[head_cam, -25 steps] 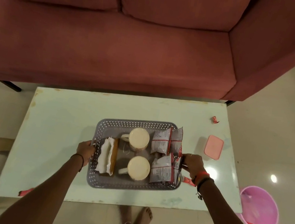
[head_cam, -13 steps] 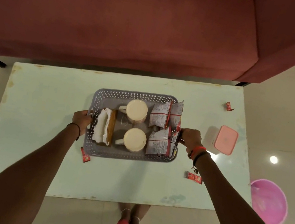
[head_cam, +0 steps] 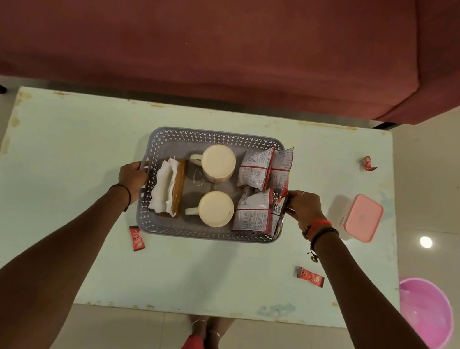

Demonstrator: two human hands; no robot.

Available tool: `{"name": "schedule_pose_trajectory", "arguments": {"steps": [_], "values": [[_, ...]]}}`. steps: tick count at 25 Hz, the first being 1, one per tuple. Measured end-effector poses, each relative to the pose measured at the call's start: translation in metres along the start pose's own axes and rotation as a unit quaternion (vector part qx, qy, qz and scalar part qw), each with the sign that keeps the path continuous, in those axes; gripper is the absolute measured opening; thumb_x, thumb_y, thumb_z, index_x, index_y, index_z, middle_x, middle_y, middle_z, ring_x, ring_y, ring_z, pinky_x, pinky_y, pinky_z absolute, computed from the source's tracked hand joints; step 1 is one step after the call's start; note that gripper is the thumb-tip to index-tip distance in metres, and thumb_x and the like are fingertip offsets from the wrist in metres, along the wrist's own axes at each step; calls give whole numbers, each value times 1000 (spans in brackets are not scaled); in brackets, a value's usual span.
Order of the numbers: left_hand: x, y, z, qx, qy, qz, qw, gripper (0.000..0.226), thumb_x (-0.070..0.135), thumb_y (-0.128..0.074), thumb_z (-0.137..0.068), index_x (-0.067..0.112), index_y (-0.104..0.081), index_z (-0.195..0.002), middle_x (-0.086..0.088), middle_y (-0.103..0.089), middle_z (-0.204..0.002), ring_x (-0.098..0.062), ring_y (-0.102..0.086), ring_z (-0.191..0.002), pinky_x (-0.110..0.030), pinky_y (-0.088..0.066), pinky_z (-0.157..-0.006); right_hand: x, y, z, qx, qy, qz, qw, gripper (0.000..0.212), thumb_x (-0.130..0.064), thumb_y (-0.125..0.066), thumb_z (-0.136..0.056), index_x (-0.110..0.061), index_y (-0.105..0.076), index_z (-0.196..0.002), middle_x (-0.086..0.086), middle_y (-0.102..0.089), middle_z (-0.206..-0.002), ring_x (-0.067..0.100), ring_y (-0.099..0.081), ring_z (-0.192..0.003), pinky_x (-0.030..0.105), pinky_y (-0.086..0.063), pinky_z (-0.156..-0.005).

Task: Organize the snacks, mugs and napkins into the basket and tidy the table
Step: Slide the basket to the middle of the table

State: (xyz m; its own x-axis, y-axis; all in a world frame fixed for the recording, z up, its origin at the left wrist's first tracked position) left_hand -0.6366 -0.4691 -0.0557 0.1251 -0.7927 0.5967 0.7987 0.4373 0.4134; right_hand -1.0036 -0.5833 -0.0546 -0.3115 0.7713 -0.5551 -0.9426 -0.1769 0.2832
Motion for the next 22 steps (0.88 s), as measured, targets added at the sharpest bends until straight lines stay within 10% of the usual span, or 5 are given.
{"name": "schedule_pose_trajectory", "arguments": {"steps": [4,7,11,16,22], "values": [[4,-1,11,18,-3,-57,998,30,3,-49,-82,2,-57,-111,-11,-60,-96,-28,-54,-92,-34,-47,-75,-10,11,10,-29,20,72,997,30,7,-48,-86,7,-61,-113,27,-62,-115,33,-61,-99,46,-49,-98],[1,-5,34,66,20,-26,997,58,13,-58,-82,2,-37,-135,-19,-43,-136,-35,-52,-116,-40,-47,-91,-13,23,17,12,26,117,993,34,-1,-47,-89,6,-56,-121,27,-58,-125,36,-59,-107,48,-46,-101],[-19,-12,84,131,-27,6,991,58,8,-54,-84,3,-33,-138,-22,-33,-141,-41,-46,-122,-49,-42,-102,-1,37,37,45,16,113,992,32,-6,-48,-89,5,-58,-117,21,-59,-101,28,-55,-90,49,-47,-99],[-28,-32,146,153,-147,-45,976,50,1,-51,-82,3,-44,-131,-25,-47,-130,-41,-45,-120,-49,-41,-99,20,49,75,102,22,5,994,18,7,-47,-84,-2,-61,-89,9,-57,-72,22,-53,-66,28,-49,-61],[-21,-116,208,12,-285,-78,955,41,2,-48,-88,6,-45,-129,-19,-46,-131,-33,-47,-121,-43,-45,-100,44,87,79,150,13,-19,988,22,7,-58,-78,-12,-58,-68,9,-59,-68,20,-54,-60,30,-52,-66]]}}
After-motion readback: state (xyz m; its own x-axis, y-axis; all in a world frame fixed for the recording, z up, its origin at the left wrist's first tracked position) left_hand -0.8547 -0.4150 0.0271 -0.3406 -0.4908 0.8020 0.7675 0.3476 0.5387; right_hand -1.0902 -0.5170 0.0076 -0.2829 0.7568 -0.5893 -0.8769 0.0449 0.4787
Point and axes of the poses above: each hand's wrist, its own z-axis away from the middle knuckle, its own y-axis out of the back of the hand, x = y × z, the point moved 2 cm from there along -z, towards the middle knuckle
